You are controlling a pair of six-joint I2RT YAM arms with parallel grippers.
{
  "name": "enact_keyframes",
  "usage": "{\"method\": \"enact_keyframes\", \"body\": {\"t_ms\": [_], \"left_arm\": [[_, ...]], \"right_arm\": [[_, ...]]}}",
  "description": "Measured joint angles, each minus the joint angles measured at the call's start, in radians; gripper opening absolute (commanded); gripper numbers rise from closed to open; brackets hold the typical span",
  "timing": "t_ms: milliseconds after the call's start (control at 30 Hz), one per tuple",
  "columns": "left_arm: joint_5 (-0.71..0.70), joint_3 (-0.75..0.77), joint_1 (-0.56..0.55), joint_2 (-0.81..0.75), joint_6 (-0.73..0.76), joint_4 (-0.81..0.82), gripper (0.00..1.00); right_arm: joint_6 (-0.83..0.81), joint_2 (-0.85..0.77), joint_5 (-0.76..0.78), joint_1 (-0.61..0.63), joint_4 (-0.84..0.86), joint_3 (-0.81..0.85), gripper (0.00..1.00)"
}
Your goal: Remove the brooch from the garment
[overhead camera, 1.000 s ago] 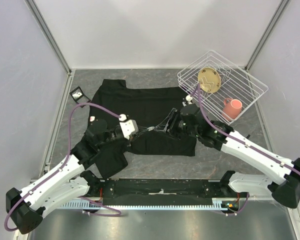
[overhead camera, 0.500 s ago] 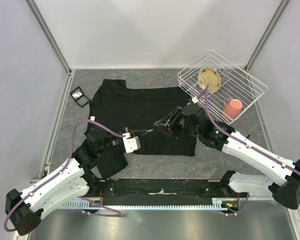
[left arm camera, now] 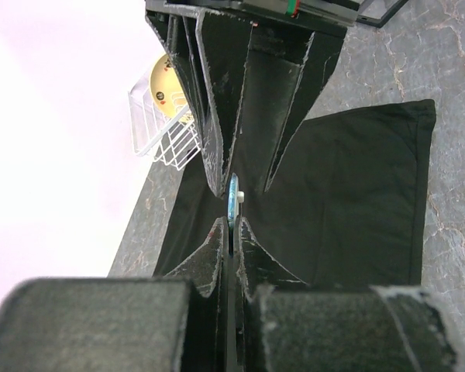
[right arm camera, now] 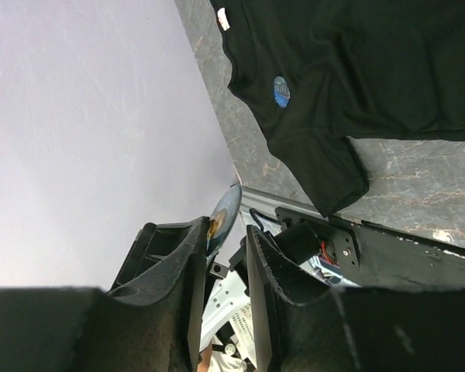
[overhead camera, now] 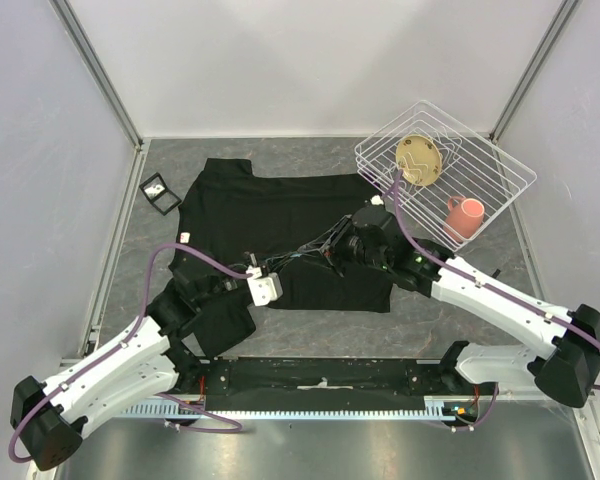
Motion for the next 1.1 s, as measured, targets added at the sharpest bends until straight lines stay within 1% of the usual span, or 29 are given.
{"method": "enact_keyframes", "body": {"t_ms": [100, 133, 267, 400, 433, 567, 633, 767, 1033, 1067, 1100], "left_arm": [[0.000, 0.000, 0.000, 0.006, 0.006, 0.000, 0.02], [0.000, -0.001, 0.000, 0.007, 0.007, 0.000, 0.02], [0.000, -0.005, -0.001, 0.008, 0.016, 0.000, 0.02], [-0.002, -0.009, -0.003, 0.008, 0.025, -0.001, 0.02], [-0.002, -0.010, -0.004, 0.008, 0.027, -0.003, 0.02], [-0.004, -0.015, -0.009, 0.008, 0.035, -0.009, 0.02], [-0.005, -0.016, -0.013, 0.008, 0.038, -0.015, 0.02], [-0.008, -0.016, -0.023, 0.007, 0.049, -0.018, 0.02], [-0.021, -0.017, -0.034, 0.003, 0.065, -0.028, 0.02], [-0.022, -0.017, -0.035, 0.002, 0.066, -0.028, 0.02], [-0.022, -0.017, -0.035, 0.002, 0.068, -0.028, 0.02]], "right_arm": [[0.011, 0.017, -0.009, 0.001, 0.019, 0.000, 0.31], [0.015, 0.022, -0.013, 0.001, 0.025, 0.000, 0.28], [0.026, 0.035, -0.017, 0.004, 0.042, 0.000, 0.22], [0.040, 0.035, -0.015, 0.004, 0.048, -0.008, 0.22], [0.042, 0.035, -0.015, 0.004, 0.048, -0.010, 0.25], [0.045, 0.032, -0.015, 0.005, 0.056, -0.028, 0.28], [0.042, 0.029, -0.013, 0.005, 0.055, -0.035, 0.28], [0.026, 0.023, -0.004, 0.006, 0.051, -0.038, 0.23], [-0.011, 0.023, 0.011, 0.011, 0.036, -0.029, 0.20], [-0.018, 0.023, 0.012, 0.011, 0.032, -0.026, 0.17], [-0.023, 0.023, 0.014, 0.011, 0.031, -0.024, 0.16]]}}
